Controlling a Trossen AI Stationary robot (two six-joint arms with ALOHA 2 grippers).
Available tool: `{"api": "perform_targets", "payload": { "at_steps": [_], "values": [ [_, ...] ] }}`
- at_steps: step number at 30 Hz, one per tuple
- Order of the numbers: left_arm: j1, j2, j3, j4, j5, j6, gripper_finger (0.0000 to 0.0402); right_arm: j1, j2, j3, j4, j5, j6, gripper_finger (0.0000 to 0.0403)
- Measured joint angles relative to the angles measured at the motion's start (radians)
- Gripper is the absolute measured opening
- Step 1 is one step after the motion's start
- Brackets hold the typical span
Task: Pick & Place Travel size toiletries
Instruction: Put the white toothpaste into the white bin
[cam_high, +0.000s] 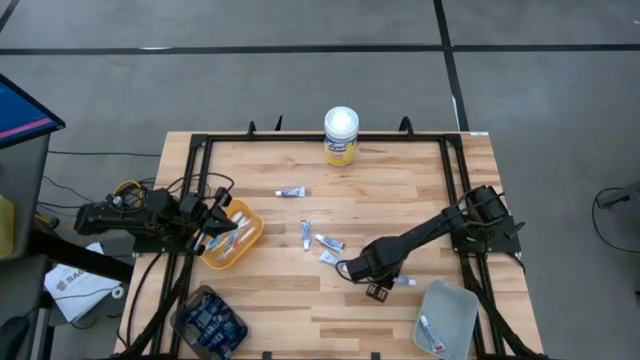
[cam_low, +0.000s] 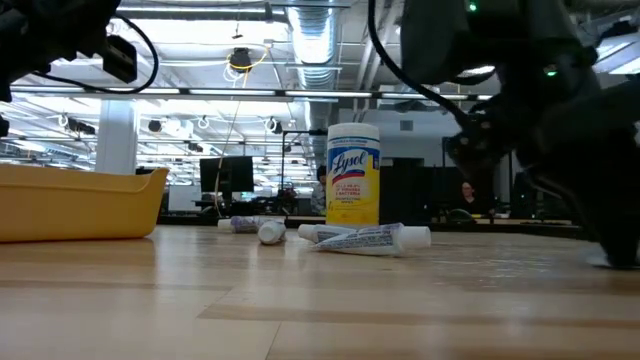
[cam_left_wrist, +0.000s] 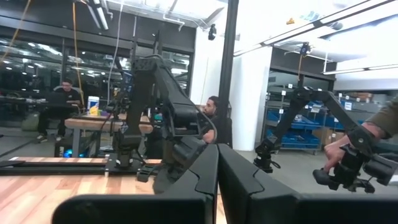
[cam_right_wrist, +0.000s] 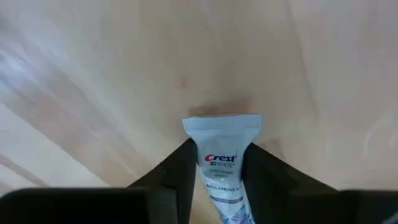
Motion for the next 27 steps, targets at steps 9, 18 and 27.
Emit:
{"api": "perform_targets", "payload": {
  "at_steps": [9,18,27],
  "values": [
    [-0.011,0.0,0.0,0.0,0.0,0.0,0.0002,-0.018,0.001,0.129,-0.052,0.004,-0.05,0.0112],
    [-0.011,0.0,0.0,0.0,0.0,0.0,0.0002,-0.006,-0.001,0.377,-0.301,0.021,-0.082,0.0112],
    [-0.011,0.0,0.0,0.0,0.0,0.0,0.0002,0.122,-0.004,0.504,-0.515,0.029,0.069,0.0113]
  ]
}}
